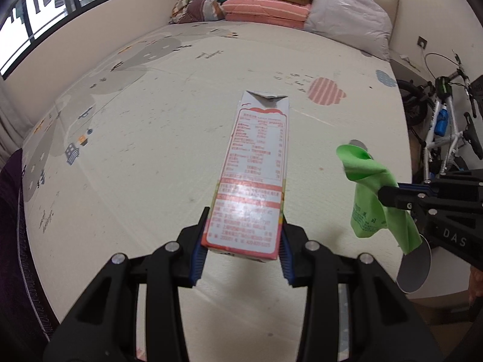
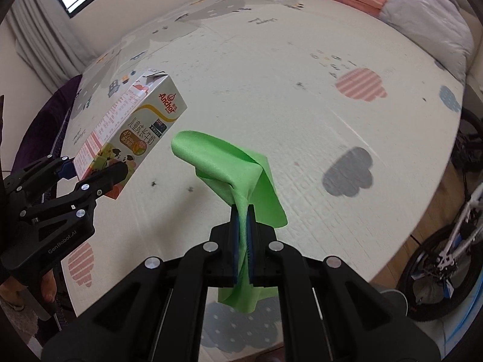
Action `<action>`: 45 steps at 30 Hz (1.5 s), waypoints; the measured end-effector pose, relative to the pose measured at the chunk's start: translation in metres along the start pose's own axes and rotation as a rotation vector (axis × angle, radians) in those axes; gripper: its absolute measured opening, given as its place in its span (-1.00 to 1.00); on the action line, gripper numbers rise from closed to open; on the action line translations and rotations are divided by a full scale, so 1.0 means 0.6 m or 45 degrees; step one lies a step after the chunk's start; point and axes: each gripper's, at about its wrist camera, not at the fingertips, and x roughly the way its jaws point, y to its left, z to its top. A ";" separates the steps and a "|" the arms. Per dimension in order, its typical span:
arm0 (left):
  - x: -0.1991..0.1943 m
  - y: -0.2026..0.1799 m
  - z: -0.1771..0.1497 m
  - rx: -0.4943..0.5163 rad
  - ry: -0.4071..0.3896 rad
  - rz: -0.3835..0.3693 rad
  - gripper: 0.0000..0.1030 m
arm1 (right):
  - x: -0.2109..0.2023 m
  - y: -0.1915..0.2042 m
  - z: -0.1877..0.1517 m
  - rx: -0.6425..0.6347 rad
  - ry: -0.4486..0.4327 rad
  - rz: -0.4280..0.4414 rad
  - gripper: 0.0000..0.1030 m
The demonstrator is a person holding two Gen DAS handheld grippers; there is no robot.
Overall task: Collect trash
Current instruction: 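Lift and carry the green cloth and milk carton over to the grey bin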
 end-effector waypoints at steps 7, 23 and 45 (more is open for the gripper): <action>-0.004 -0.167 0.011 0.153 -0.018 -0.121 -0.22 | -0.081 -0.156 -0.101 0.182 -0.026 -0.114 -0.93; 0.016 -0.542 -0.073 0.575 0.074 -0.461 -0.22 | -0.188 -0.431 -0.379 0.647 -0.012 -0.330 -0.93; 0.095 -0.690 -0.155 0.835 0.197 -0.551 -0.22 | -0.132 -0.549 -0.509 0.900 -0.001 -0.395 -0.14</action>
